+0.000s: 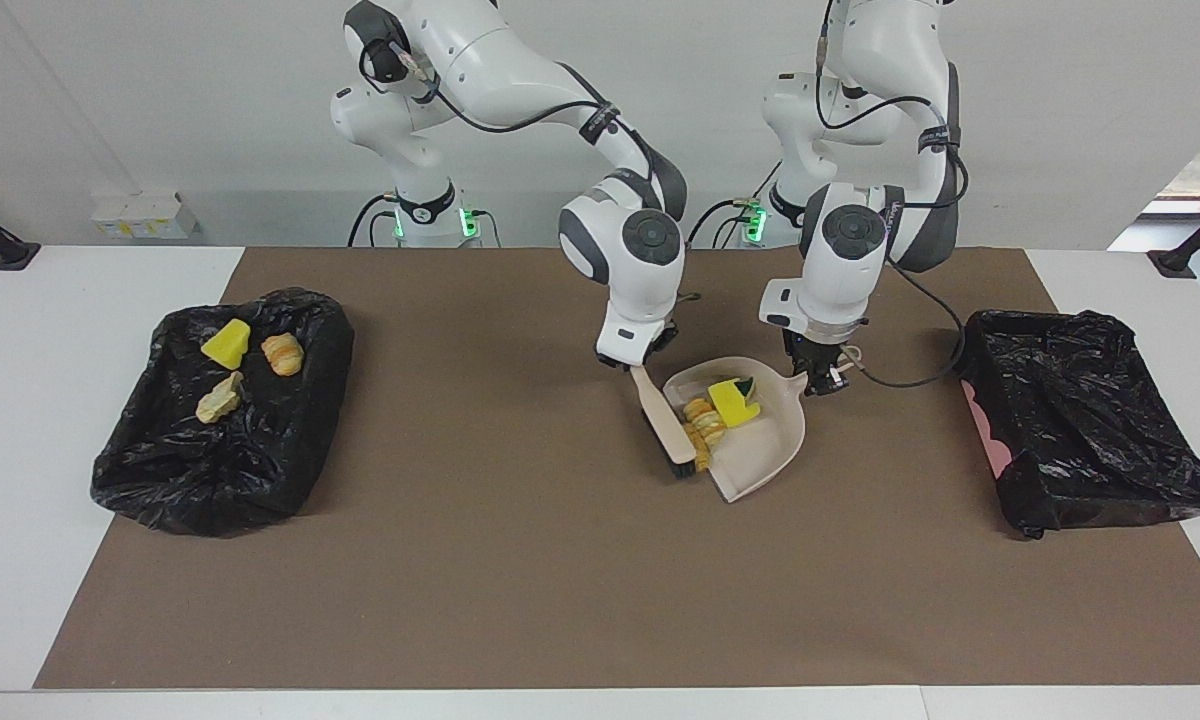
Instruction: Sweep and dump trash in bin
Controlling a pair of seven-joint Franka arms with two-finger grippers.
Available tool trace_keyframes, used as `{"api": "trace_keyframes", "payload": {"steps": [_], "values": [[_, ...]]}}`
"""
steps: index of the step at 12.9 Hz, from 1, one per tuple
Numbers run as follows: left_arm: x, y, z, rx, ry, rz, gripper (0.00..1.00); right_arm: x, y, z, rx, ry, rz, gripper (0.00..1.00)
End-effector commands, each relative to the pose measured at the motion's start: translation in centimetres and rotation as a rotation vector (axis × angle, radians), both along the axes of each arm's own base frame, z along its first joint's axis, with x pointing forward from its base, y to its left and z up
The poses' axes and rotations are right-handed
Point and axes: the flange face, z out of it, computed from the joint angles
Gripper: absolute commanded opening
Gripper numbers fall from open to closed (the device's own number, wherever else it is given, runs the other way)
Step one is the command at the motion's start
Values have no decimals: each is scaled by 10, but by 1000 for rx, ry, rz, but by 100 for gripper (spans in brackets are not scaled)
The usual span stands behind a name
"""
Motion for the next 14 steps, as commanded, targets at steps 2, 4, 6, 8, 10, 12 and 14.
{"api": "trace_keyframes", "payload": {"steps": [2,4,6,8,10,12,14], "values": [[-3,12,-1,4,0,-3,0,3,-1,11,250,144,-2,0],[2,26,0,2,8,-40,0,11,-12,15,262,148,-11,0],[5,32,3,-3,12,-84,0,26,-31,17,265,149,-46,0],[11,54,7,-16,9,-75,0,36,-50,23,258,156,-69,0],[17,66,14,-77,15,-85,0,43,-72,29,227,172,-81,0],[26,89,29,-92,20,-111,0,41,-80,29,160,174,-79,0],[39,115,57,-95,6,-118,0,32,-77,31,83,173,-180,0]]}}
